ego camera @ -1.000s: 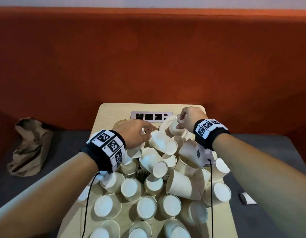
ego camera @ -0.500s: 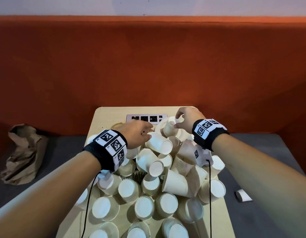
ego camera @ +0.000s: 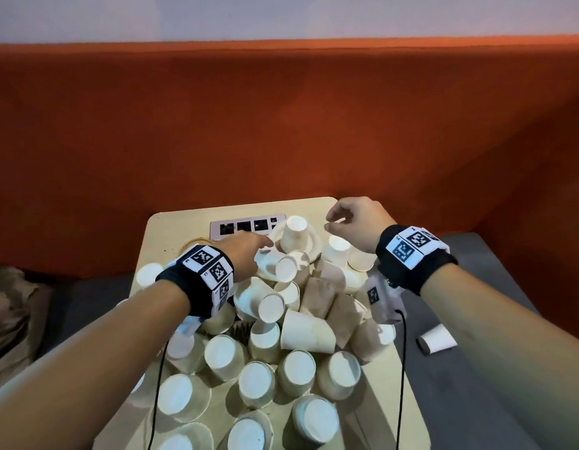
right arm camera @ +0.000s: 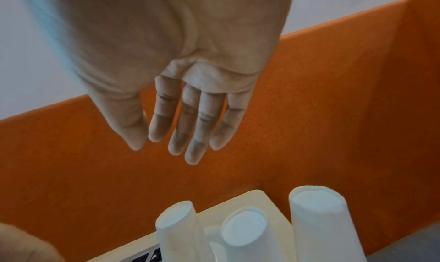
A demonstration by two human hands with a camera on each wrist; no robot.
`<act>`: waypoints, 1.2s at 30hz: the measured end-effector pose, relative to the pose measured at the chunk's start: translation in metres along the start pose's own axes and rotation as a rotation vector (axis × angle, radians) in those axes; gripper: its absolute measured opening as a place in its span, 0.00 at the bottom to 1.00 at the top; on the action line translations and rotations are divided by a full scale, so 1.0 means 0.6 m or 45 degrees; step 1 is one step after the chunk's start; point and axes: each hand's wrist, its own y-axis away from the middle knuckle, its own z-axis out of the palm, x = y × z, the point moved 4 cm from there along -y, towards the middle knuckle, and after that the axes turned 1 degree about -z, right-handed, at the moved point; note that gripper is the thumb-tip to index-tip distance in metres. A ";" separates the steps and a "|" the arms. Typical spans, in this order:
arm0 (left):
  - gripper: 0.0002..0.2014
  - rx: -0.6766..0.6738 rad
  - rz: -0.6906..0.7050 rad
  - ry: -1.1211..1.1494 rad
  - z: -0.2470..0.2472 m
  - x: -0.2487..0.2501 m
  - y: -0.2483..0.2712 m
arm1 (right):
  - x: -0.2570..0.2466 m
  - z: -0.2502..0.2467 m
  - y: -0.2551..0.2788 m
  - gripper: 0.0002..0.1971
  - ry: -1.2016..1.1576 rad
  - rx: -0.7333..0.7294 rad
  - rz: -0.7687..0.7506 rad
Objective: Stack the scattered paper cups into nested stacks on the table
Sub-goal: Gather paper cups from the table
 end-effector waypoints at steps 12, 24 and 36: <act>0.21 -0.008 0.037 -0.129 -0.004 0.016 0.005 | 0.137 -0.053 0.046 0.03 -0.092 0.445 0.334; 0.23 -0.071 0.038 -0.099 -0.001 -0.003 -0.004 | 0.144 0.068 -0.023 0.28 0.195 -0.202 0.185; 0.34 -0.171 0.096 -0.201 0.009 0.014 -0.030 | 0.136 0.089 -0.065 0.29 0.433 -0.367 0.157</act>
